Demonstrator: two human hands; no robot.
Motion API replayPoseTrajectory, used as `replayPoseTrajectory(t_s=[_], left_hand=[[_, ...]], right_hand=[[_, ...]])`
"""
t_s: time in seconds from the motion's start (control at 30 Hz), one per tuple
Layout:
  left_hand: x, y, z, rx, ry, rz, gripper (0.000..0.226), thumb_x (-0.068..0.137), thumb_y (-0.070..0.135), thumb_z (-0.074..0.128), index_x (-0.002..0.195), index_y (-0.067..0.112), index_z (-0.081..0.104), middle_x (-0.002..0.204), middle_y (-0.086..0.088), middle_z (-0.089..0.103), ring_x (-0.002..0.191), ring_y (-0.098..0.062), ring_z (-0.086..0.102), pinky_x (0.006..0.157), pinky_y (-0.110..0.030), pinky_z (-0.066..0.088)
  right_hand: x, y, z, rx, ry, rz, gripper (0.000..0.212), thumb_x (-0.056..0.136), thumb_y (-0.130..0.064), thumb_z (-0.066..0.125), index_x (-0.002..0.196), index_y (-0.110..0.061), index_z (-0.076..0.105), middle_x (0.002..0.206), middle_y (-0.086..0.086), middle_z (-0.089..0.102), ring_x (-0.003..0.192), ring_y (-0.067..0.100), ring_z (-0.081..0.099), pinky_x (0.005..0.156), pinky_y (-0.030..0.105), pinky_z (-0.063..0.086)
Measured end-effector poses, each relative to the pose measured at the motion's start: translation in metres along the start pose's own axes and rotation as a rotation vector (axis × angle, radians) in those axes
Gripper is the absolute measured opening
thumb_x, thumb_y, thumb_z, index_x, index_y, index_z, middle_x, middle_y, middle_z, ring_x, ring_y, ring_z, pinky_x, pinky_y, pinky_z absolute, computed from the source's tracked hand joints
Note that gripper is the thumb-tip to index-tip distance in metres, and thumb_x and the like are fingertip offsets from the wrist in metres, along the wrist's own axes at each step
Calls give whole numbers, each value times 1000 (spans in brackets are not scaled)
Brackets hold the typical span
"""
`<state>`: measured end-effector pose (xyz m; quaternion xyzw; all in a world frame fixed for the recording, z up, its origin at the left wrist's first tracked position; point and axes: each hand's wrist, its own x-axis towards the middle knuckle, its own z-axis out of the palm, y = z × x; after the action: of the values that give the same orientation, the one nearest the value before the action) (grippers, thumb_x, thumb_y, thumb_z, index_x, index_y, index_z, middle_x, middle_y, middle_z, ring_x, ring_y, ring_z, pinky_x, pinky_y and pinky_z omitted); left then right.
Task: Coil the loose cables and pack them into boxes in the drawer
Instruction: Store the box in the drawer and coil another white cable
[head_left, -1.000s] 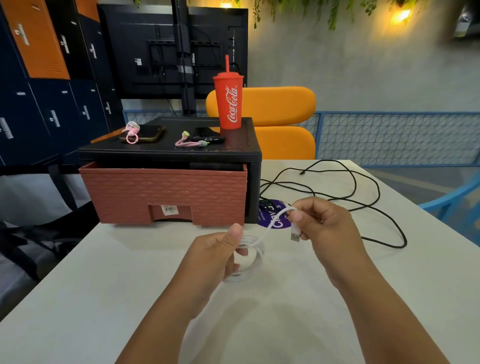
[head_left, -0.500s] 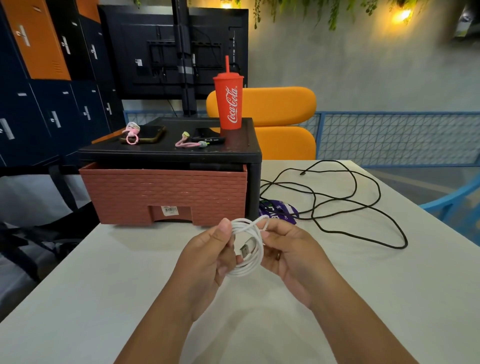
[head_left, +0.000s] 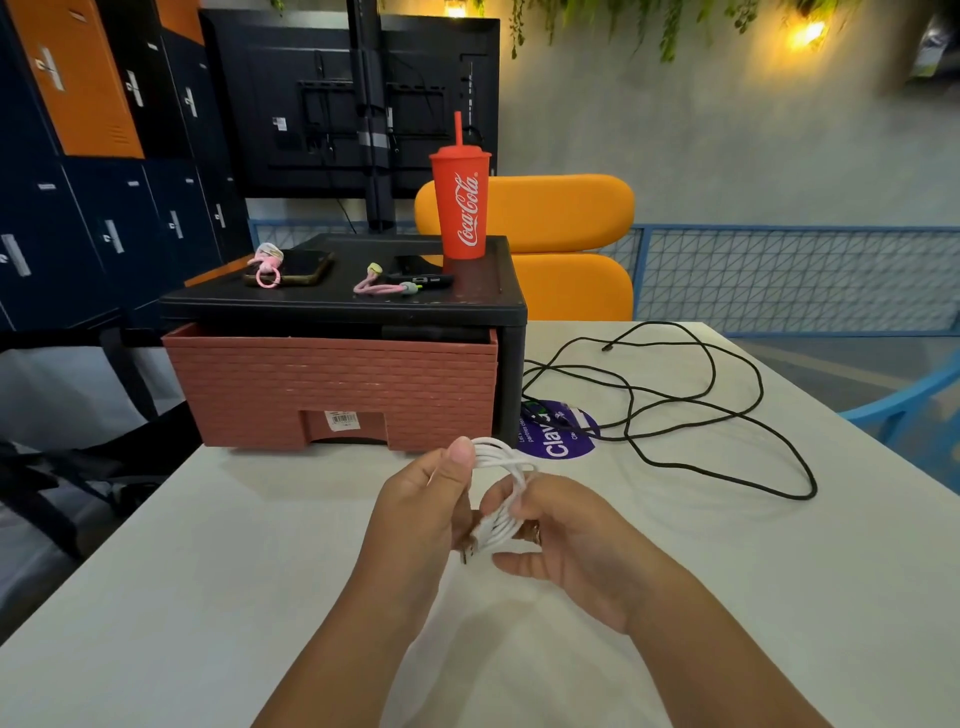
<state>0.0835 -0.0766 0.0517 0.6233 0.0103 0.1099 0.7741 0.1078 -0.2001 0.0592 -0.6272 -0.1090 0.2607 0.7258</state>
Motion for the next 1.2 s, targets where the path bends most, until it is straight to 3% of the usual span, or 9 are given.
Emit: replayPoseTrajectory(t_s=[0.13, 0.27, 0.43, 0.53, 0.67, 0.8, 0.9, 1.07, 1.2], left_hand=[[1, -5, -1, -13, -67, 22, 40, 70, 47, 54, 81, 12, 70, 74, -18, 70, 65, -26, 64, 61, -33, 52], [1, -5, -1, 34, -22, 40, 43, 75, 48, 60, 83, 6, 68, 80, -22, 70, 74, -33, 64, 73, -43, 51], [4, -2, -9, 31, 124, 84, 38, 69, 49, 53, 65, 12, 60, 45, 6, 39, 49, -9, 40, 63, -32, 41], [5, 3, -10, -41, 173, 45, 37, 69, 48, 53, 64, 11, 51, 43, 9, 34, 51, -11, 37, 65, -29, 40], [5, 3, -7, -244, 116, -50, 36, 72, 45, 50, 67, 10, 47, 40, 7, 27, 38, -6, 27, 62, -27, 33], [9, -3, -7, -558, -2, -203, 34, 75, 45, 50, 66, 12, 51, 45, 5, 30, 39, -6, 32, 50, -19, 46], [11, -7, -4, -670, -59, -289, 36, 75, 46, 49, 67, 11, 54, 54, 1, 43, 47, -9, 44, 51, -22, 52], [12, -14, -3, -217, 46, -209, 41, 83, 45, 48, 88, 8, 64, 78, -6, 60, 73, -16, 60, 73, -30, 53], [11, -23, -3, 318, 180, 21, 21, 94, 29, 49, 85, 26, 67, 82, 4, 66, 76, -13, 58, 77, -31, 52]], right_hand=[[4, 6, 2, -99, 6, 14, 11, 87, -15, 60, 76, -16, 57, 79, -1, 69, 85, 15, 67, 75, 28, 47], [3, 6, 4, -86, -21, 38, 4, 91, -13, 57, 95, -12, 56, 90, 6, 65, 69, 17, 61, 62, 22, 51], [-2, 0, 1, -142, -94, 14, 17, 88, -1, 58, 93, -17, 62, 84, 2, 63, 58, 12, 62, 62, 24, 51], [-7, -7, -4, -256, -107, -21, 22, 88, -1, 57, 97, -19, 65, 67, -1, 60, 56, 11, 61, 60, 22, 51], [-9, -11, -9, -401, -20, -144, 26, 84, -1, 61, 92, -25, 68, 68, 2, 60, 60, 11, 63, 58, 20, 46], [-6, -9, -17, -389, 2, -218, 18, 72, -18, 66, 88, -26, 69, 72, -5, 63, 64, 6, 57, 57, 17, 44], [-5, -8, -20, -334, 10, -225, 14, 74, -13, 69, 84, -22, 68, 75, -5, 66, 60, 5, 56, 54, 17, 43], [-2, -7, -23, -357, 128, -229, 22, 78, 3, 66, 75, -19, 68, 73, 4, 67, 55, 8, 54, 53, 18, 44], [0, -7, -32, -574, 298, -333, 27, 76, 1, 66, 70, -25, 69, 58, -12, 62, 49, 1, 50, 51, 11, 39]])
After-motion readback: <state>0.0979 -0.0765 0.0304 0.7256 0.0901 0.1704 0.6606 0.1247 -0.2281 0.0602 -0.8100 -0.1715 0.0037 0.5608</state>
